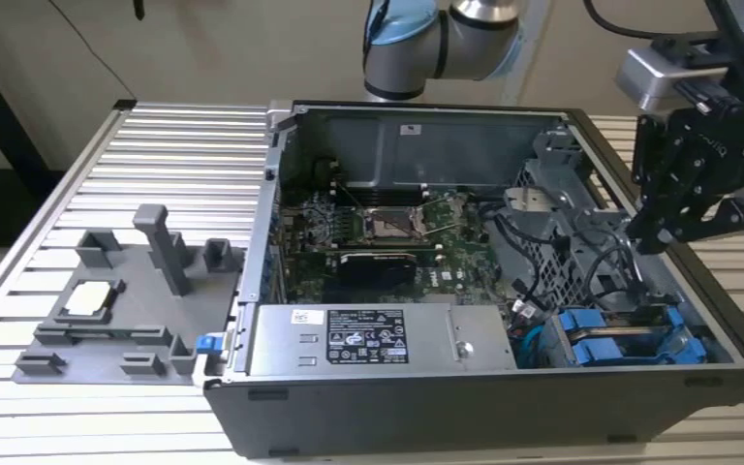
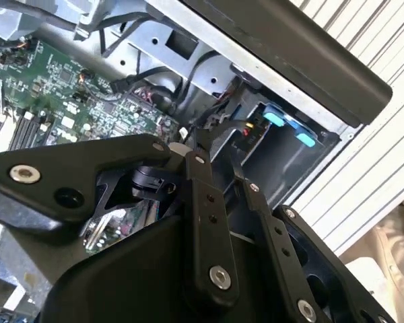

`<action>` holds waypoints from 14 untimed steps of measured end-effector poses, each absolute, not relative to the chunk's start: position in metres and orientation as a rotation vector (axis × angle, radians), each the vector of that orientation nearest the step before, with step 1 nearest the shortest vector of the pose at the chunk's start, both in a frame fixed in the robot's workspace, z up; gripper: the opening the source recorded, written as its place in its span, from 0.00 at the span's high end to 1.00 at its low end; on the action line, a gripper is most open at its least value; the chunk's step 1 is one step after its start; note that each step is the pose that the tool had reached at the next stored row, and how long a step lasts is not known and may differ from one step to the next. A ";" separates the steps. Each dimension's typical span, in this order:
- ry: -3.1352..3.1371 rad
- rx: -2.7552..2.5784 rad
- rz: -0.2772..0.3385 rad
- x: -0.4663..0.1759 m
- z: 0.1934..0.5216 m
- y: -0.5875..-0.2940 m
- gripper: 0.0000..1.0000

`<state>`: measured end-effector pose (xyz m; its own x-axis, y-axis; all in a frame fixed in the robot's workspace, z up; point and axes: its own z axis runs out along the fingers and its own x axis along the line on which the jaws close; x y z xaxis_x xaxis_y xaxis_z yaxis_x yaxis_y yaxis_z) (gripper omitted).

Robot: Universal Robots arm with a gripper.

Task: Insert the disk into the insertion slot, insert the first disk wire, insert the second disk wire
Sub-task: 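Insert the first disk wire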

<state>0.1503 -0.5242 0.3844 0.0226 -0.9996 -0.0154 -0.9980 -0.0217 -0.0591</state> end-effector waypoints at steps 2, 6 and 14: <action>2.159 -2.208 -0.047 0.149 0.384 -0.517 0.73; 2.159 -2.207 -0.048 0.134 0.384 -0.514 0.73; 2.156 -2.206 -0.059 0.101 0.380 -0.514 0.73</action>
<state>0.1014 -0.5137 0.3800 0.0231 -0.9997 -0.0123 -0.9975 -0.0222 -0.0673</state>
